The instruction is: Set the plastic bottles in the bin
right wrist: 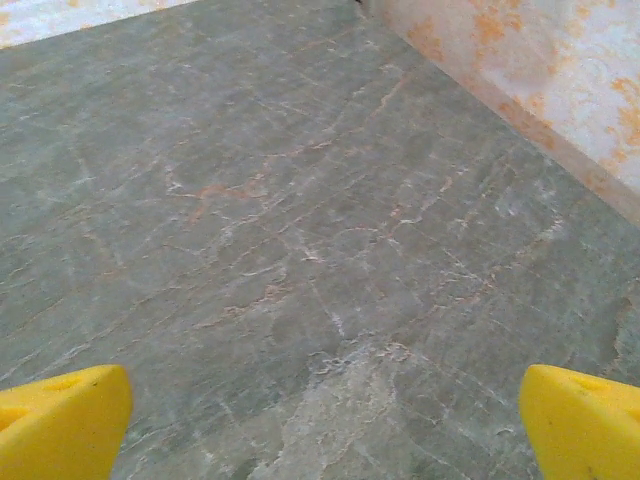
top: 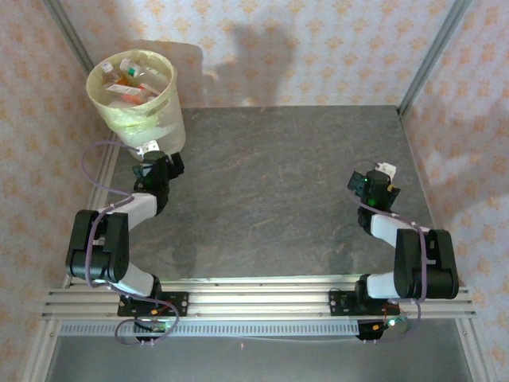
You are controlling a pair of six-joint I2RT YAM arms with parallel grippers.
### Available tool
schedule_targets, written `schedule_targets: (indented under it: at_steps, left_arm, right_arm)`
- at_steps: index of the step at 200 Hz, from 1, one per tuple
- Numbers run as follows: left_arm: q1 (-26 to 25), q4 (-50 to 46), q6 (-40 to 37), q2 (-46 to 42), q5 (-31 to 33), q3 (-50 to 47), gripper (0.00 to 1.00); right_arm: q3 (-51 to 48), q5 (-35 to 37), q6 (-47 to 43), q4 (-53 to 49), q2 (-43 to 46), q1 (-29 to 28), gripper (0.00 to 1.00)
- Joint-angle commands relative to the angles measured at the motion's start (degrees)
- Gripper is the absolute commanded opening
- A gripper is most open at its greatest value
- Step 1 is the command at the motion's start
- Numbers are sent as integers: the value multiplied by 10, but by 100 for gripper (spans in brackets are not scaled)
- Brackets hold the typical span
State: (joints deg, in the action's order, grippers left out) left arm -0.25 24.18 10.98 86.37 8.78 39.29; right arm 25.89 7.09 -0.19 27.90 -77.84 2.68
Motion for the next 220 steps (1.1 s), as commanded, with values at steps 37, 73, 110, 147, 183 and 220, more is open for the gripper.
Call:
schedule_targets:
  at_steps: [37, 73, 110, 147, 183, 220]
  left_arm:
    - [3, -65, -54, -111, -8, -32, 100]
    - [3, -41, -56, -105, -33, -72, 100]
    - [23, 22, -67, -71, -44, -88, 100]
    - [29, 64, -57, -43, -51, -100, 100]
    - [-41, 249, -128, 8, 5, -171, 100]
    - [-30, 200, -112, -4, 2, -155, 100]
  right_arm:
    - [-19, -90, -48, 40, 22, 2, 99]
    - [2, -50, -38, 19, 3, 2, 99]
    - [1, -52, -39, 21, 5, 2, 99]
    - [-14, -48, -38, 37, 16, 3, 99]
    - [-23, -75, -22, 50, 25, 2, 99]
    - [-37, -88, 3, 101, 17, 2, 99]
